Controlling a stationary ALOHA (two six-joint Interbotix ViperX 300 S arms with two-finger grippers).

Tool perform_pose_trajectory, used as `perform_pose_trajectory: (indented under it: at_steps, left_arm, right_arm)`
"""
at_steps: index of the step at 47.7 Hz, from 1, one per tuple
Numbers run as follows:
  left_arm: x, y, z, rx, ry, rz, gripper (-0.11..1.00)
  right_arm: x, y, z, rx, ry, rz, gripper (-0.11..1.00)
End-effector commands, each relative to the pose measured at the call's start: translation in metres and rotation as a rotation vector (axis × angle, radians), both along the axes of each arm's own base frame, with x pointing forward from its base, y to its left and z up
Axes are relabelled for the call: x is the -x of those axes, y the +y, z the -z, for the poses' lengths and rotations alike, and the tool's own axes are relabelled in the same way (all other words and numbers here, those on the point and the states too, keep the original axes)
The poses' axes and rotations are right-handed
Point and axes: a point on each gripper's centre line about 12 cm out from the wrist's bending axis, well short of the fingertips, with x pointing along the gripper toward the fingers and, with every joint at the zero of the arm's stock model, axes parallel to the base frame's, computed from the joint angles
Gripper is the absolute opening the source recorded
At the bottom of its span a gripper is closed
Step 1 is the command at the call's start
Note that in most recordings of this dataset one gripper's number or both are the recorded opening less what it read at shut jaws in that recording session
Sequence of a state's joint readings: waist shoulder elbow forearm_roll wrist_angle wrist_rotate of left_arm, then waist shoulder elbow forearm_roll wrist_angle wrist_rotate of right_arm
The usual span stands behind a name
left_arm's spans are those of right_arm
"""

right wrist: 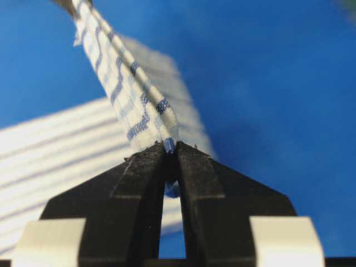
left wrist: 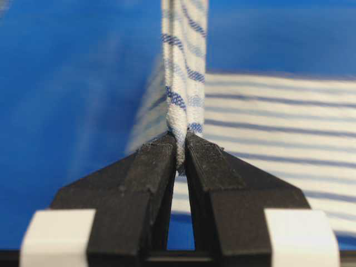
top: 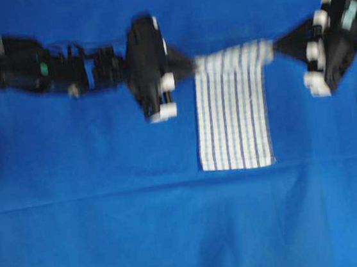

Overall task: Fold a vertical towel.
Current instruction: 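Carry the top edge down over the towel toward the bottom edge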

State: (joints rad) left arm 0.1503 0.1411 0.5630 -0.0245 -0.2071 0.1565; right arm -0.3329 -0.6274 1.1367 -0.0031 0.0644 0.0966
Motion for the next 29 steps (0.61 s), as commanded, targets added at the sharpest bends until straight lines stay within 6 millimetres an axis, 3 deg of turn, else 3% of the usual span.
perform_pose_trajectory:
  at_steps: [1,14,29]
  left_arm:
    - [0.003,-0.019,-0.007,0.003,-0.005,0.041,0.05]
    - [0.002,-0.059,0.011,0.013,0.051,0.132,0.05]
    - [0.002,-0.079,0.05,0.064,0.13,0.148,0.05]
  right_arm:
    - [-0.001,0.015,0.006,-0.042,0.032,-0.042,0.09]
    - [-0.007,0.063,0.023,-0.156,0.102,-0.174,0.09]
    - [-0.016,0.084,0.056,-0.239,0.187,-0.192,0.09]
